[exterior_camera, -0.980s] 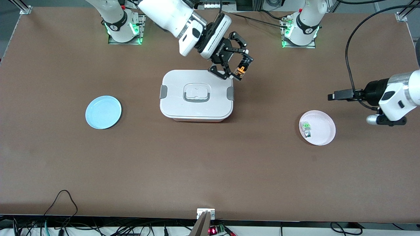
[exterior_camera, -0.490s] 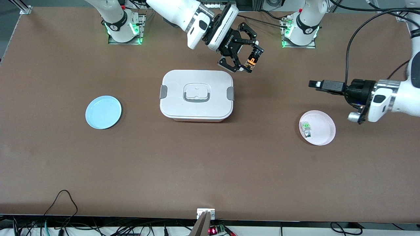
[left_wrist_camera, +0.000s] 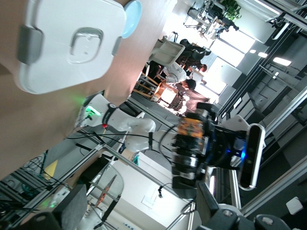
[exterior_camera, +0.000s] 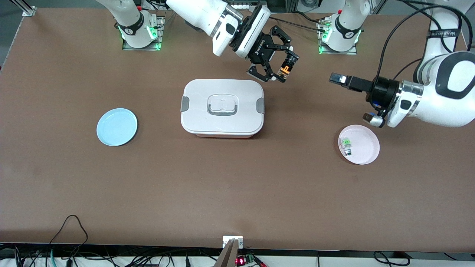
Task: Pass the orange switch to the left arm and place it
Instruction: 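Grasp the orange switch with the left gripper from the right gripper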
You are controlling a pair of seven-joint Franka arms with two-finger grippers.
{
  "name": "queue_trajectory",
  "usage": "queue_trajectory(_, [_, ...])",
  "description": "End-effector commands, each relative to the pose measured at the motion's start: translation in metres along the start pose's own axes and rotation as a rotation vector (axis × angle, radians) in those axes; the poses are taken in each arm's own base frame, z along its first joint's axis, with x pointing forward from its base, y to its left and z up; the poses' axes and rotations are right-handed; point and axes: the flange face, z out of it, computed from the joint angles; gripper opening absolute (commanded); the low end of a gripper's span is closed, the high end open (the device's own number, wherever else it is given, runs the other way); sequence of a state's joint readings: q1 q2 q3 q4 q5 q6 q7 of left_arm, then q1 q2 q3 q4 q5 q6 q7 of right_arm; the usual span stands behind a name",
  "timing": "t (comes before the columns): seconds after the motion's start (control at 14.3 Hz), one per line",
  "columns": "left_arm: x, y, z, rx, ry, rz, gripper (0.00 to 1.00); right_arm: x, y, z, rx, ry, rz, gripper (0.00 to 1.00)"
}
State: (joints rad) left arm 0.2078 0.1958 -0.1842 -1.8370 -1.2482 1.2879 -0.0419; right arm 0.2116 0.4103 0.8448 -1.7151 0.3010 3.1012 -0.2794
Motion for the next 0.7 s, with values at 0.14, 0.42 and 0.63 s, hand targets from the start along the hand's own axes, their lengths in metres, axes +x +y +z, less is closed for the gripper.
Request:
queue_trajectory(0.14, [-0.011, 0.021, 0.053, -0.049, 0.048, -0.062, 1.0, 0.01, -0.002, 0.001, 0.009, 0.031, 0.007, 0.0])
queue_trajectory(0.42, [-0.012, 0.03, 0.084, -0.089, 0.115, -0.091, 1.0, 0.011, -0.003, 0.001, 0.01, 0.032, 0.006, 0.0])
queue_trajectory(0.63, [-0.009, 0.037, 0.101, -0.105, 0.13, -0.114, 1.0, 0.011, -0.004, 0.001, 0.011, 0.032, 0.006, 0.0])
